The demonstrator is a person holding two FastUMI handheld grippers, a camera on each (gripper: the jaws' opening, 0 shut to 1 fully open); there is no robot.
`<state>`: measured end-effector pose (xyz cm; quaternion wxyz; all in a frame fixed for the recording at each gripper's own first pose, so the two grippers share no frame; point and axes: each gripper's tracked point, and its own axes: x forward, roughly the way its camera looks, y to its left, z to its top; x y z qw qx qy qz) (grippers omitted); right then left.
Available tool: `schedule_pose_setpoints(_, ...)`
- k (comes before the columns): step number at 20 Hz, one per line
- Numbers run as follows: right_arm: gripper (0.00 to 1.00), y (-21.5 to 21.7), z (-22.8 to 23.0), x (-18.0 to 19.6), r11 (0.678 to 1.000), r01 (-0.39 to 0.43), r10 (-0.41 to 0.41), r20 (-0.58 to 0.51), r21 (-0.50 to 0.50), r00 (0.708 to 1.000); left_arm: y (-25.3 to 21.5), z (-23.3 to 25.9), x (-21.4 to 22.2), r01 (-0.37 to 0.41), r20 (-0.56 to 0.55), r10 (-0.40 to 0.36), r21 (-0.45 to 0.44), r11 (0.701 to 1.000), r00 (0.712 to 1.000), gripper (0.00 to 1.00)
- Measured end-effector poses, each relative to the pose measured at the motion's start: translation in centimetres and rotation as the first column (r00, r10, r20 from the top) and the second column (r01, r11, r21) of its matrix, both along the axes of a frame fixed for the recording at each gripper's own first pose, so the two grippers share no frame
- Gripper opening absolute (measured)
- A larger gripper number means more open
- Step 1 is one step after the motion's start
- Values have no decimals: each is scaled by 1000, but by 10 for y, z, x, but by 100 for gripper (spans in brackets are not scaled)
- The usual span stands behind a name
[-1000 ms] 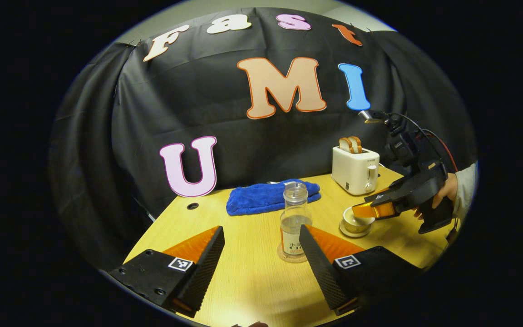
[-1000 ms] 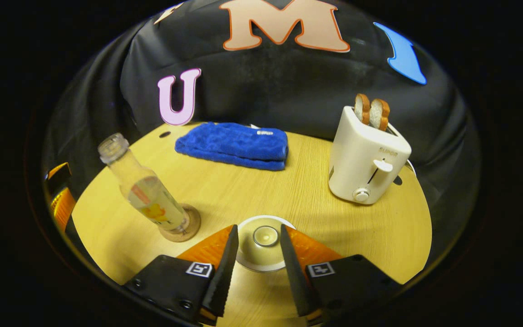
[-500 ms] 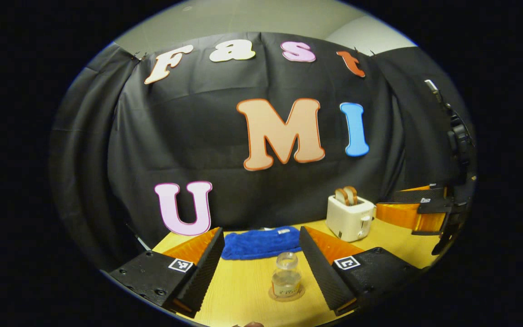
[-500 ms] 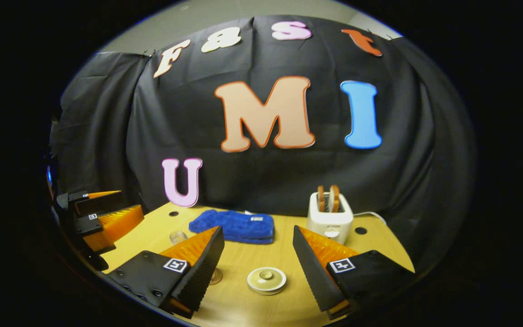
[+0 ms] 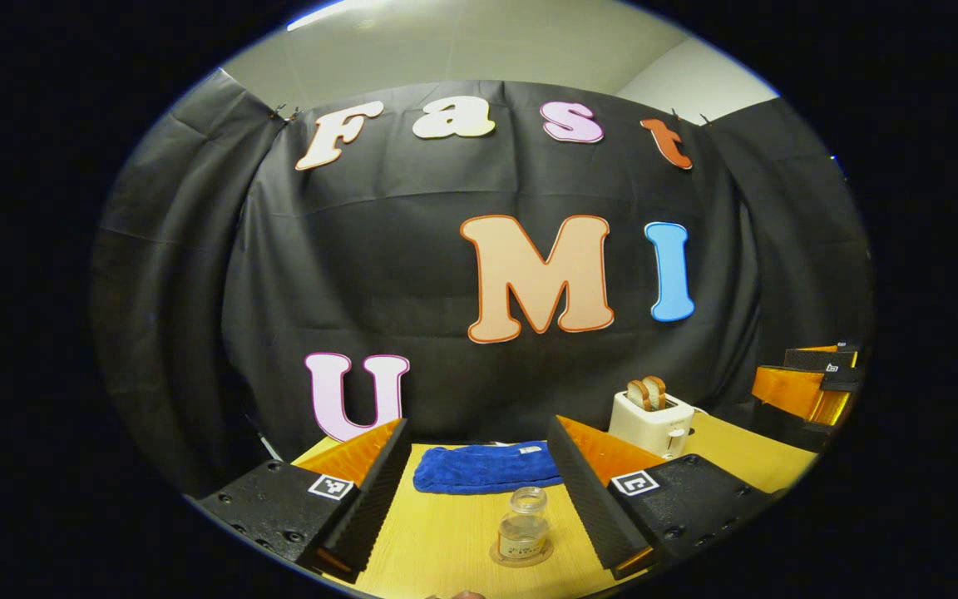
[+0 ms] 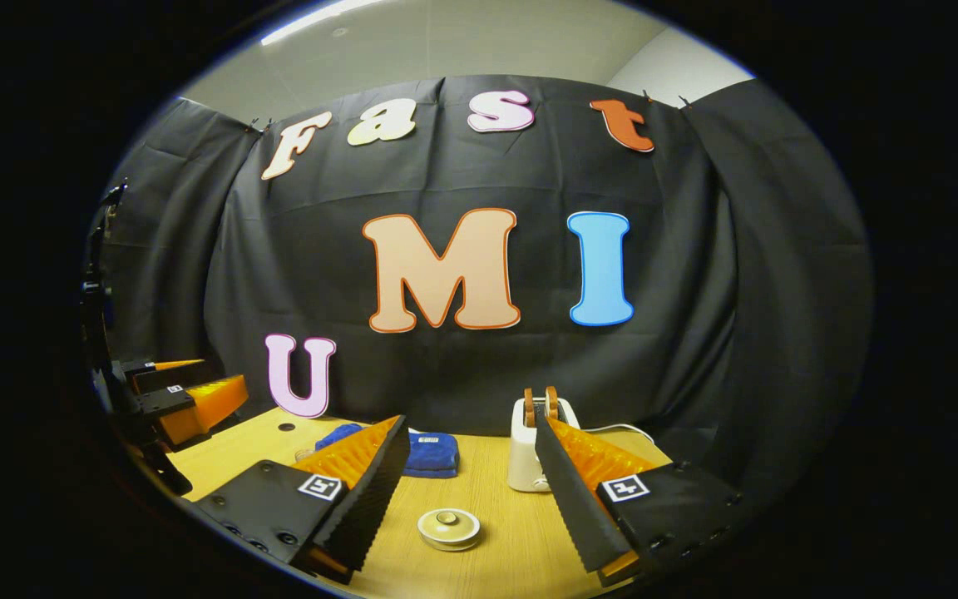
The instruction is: Open the teacup lid with one hand, grasp the water bottle and pour water into the teacup with the other hand; after pouring, place the water bottle on the coaster and then close the teacup lid.
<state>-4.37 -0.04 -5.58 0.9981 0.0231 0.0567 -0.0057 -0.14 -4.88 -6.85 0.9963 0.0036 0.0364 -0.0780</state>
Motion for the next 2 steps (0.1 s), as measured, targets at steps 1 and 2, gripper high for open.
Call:
schedule_pose_setpoints(1, 92, 3, 2, 0, 1000, -8, 8, 7, -2, 1000, 2, 1, 0, -8, 5, 8, 4, 1000, 1000, 96)
schedule_pose_setpoints(2, 96, 5, 5, 1, 1000, -12, 12, 10, -5, 1000, 4, 3, 1, -14, 7, 14, 6, 1000, 1000, 99)
